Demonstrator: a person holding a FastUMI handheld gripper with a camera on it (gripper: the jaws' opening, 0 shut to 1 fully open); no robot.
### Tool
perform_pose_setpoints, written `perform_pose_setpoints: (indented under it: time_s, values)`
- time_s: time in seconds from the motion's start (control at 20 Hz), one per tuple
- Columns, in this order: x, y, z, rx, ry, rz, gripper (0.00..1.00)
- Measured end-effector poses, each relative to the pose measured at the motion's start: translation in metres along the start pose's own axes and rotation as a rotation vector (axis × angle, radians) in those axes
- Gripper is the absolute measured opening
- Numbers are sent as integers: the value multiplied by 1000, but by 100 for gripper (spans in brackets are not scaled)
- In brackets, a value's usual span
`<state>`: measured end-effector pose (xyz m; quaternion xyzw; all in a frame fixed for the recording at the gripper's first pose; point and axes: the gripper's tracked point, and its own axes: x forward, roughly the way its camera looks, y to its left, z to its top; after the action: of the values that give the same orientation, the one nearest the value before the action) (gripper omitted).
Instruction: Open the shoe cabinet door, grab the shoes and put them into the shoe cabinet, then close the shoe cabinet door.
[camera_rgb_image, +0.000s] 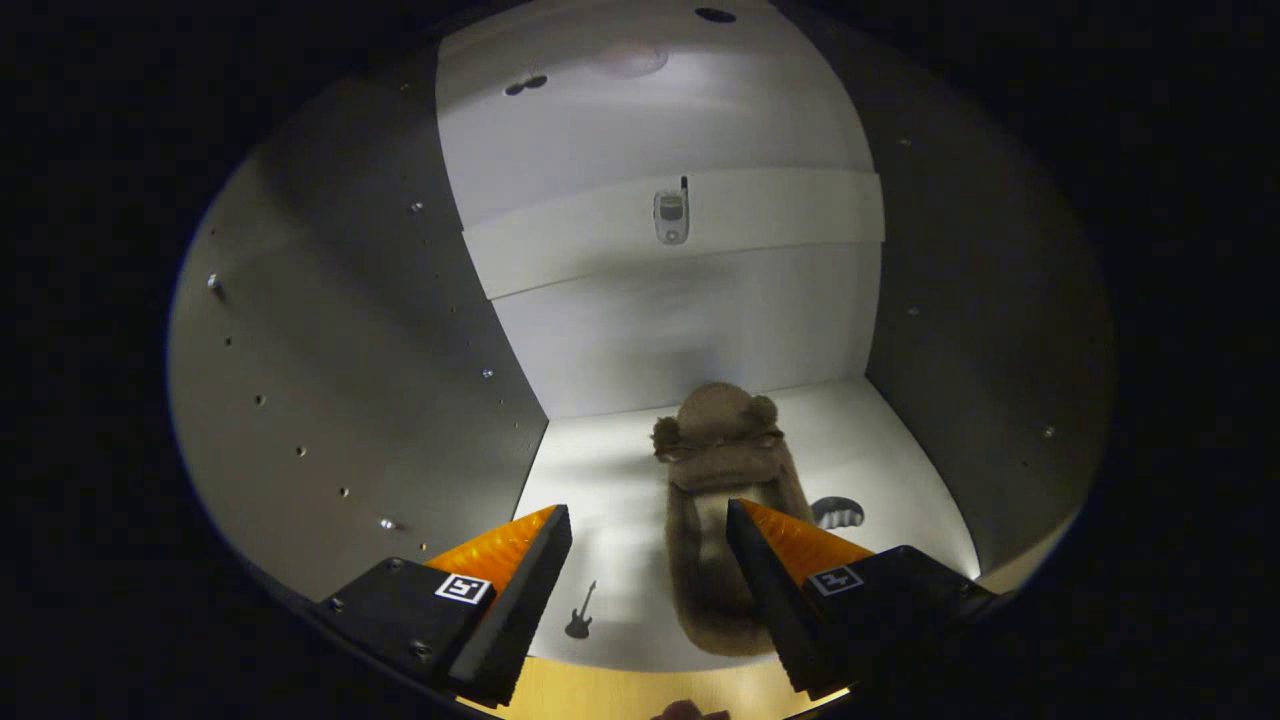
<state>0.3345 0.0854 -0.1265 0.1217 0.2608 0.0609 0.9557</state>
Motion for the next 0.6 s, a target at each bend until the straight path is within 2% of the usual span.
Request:
perform_pose_setpoints:
  time_s: [0.25, 0.6]
  values:
    - [-96, -4, -7, -49, -168, 2, 98]
    - [-246, -30, -24, -145, -405, -75, 98]
